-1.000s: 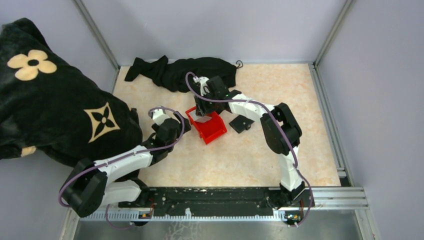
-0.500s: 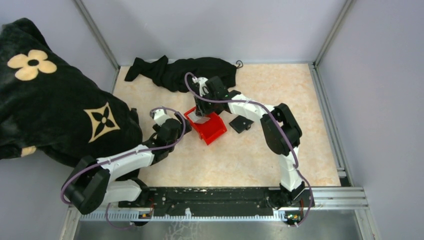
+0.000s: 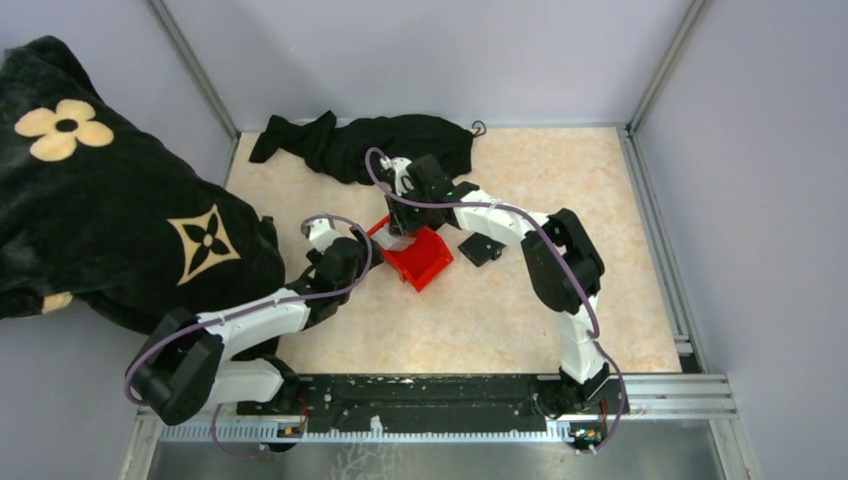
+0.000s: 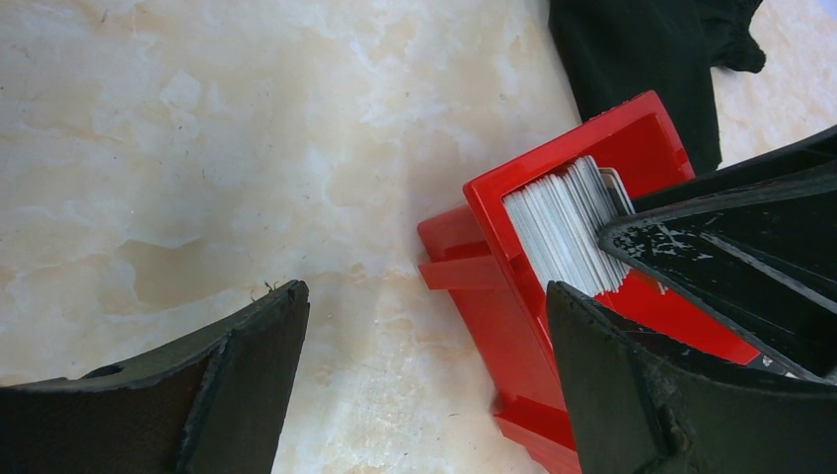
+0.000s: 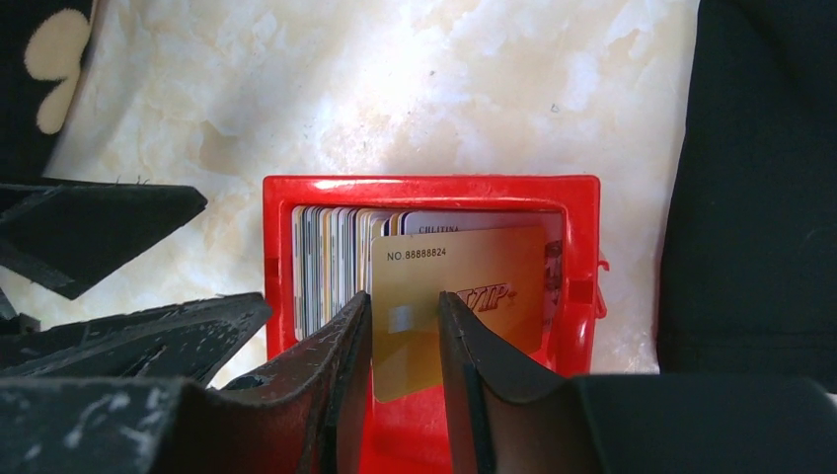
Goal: Put the credit cards into the card holder
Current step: Pick up the credit card from the storage box.
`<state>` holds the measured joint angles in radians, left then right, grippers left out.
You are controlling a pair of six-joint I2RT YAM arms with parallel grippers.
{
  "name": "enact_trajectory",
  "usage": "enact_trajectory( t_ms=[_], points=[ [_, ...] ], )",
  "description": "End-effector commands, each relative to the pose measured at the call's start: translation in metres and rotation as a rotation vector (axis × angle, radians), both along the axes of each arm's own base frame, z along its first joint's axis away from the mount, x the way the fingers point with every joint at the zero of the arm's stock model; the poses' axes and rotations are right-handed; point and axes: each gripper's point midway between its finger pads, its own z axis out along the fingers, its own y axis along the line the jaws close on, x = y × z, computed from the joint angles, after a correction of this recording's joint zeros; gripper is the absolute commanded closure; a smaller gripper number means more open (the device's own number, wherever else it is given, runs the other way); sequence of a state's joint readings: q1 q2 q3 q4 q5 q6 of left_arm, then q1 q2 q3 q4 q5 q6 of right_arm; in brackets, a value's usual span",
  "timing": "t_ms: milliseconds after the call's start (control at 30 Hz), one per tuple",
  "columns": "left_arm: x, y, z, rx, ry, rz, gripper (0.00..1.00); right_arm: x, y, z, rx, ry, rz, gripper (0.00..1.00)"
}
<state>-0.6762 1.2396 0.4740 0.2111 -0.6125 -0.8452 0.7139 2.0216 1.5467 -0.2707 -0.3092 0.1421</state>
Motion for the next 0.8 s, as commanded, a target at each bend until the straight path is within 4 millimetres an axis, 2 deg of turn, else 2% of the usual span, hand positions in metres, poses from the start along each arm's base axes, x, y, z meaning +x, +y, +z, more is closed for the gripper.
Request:
enact_trajectory(
  t_ms=[0, 433, 767],
  points=[
    [0.003, -0.001, -0.003, -0.02, 0.002, 0.009, 0.05, -0.005, 0.016, 0.066, 0.102, -0.084, 0.032, 0.69],
    [0.002, 0.001, -0.006, -0.01, 0.011, 0.019, 0.05, -0.008, 0.019, 0.067, 0.115, -0.072, 0.042, 0.68],
    [0.002, 0.002, -0.007, -0.008, 0.016, 0.022, 0.05, -0.01, 0.02, 0.079, 0.133, -0.081, 0.047, 0.69]
  ],
)
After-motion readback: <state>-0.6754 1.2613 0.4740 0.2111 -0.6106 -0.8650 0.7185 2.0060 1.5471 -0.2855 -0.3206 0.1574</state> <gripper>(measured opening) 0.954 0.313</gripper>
